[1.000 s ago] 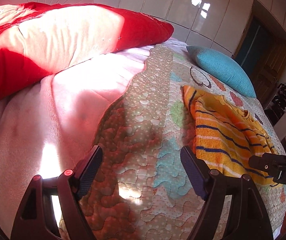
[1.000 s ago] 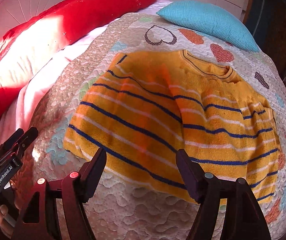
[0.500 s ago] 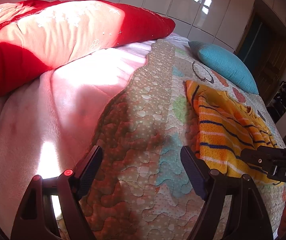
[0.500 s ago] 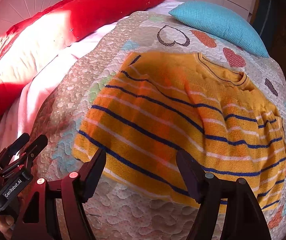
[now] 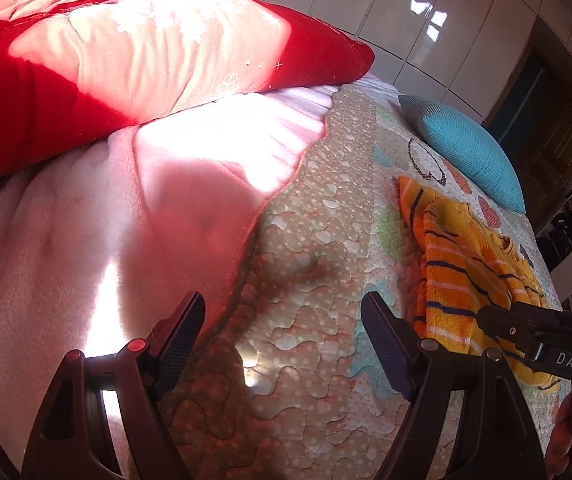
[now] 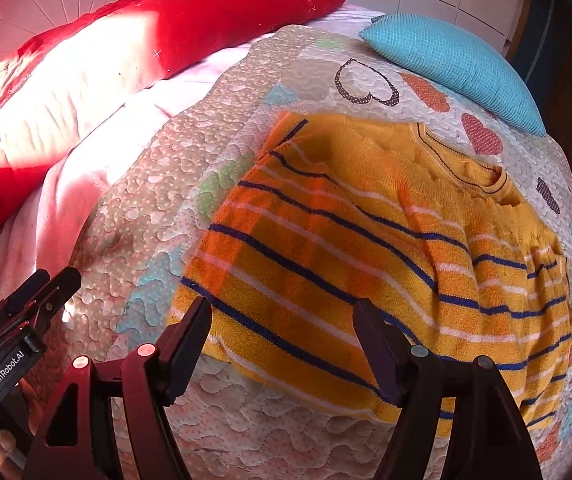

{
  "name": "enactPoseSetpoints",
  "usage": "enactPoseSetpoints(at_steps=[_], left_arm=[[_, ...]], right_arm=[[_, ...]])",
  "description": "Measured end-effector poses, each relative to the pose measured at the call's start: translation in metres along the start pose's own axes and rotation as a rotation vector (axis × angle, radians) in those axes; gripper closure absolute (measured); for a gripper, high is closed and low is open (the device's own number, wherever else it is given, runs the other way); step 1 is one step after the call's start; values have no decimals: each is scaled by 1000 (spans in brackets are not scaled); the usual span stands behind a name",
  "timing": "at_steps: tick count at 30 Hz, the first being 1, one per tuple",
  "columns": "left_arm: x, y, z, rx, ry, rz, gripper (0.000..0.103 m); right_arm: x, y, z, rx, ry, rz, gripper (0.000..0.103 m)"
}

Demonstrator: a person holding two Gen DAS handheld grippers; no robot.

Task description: Fold small clothes

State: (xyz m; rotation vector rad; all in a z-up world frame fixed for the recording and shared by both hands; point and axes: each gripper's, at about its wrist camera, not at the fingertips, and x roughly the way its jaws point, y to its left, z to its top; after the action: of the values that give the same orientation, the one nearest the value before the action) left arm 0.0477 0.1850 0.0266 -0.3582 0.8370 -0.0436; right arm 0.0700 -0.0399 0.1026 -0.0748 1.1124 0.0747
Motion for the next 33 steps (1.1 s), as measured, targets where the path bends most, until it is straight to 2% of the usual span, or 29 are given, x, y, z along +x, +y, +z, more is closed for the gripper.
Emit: enactPoseSetpoints(at_steps=[3,6,15,18,21,25,26,27,28,30,33], left_arm=[[-1,11,4,-40,4,-15,23],[0,13,6,-63,15,-64,23],[3,14,7,-80,17,-55,23],[8,18,7,-100,42,-75,23],[10,18,6,-106,54,-82,23],[9,18,6,-101,50,-80,23],[9,18,5,-102,51,-79,23],[9,17,5,-102,52,-77,23],[10,15,4,-100,52,-74,23],[10,10,3,-91,50,-68,23],[6,0,0,-62,23,-41,23]], right_arm=[[-1,1,1,2,-8,-3,25],[2,-1,3,10,-2,-15,24],[30,13,43,33,43,-35,21],[54,29,52,-10,81,-127,20],[80,44,50,-106,129,-321,20],[92,51,49,-135,120,-394,20],[93,52,49,-125,116,-391,29],[92,54,49,-123,107,-380,42],[91,57,49,-136,97,-385,48],[85,60,46,-153,68,-379,73],[61,31,47,-80,20,-244,80]])
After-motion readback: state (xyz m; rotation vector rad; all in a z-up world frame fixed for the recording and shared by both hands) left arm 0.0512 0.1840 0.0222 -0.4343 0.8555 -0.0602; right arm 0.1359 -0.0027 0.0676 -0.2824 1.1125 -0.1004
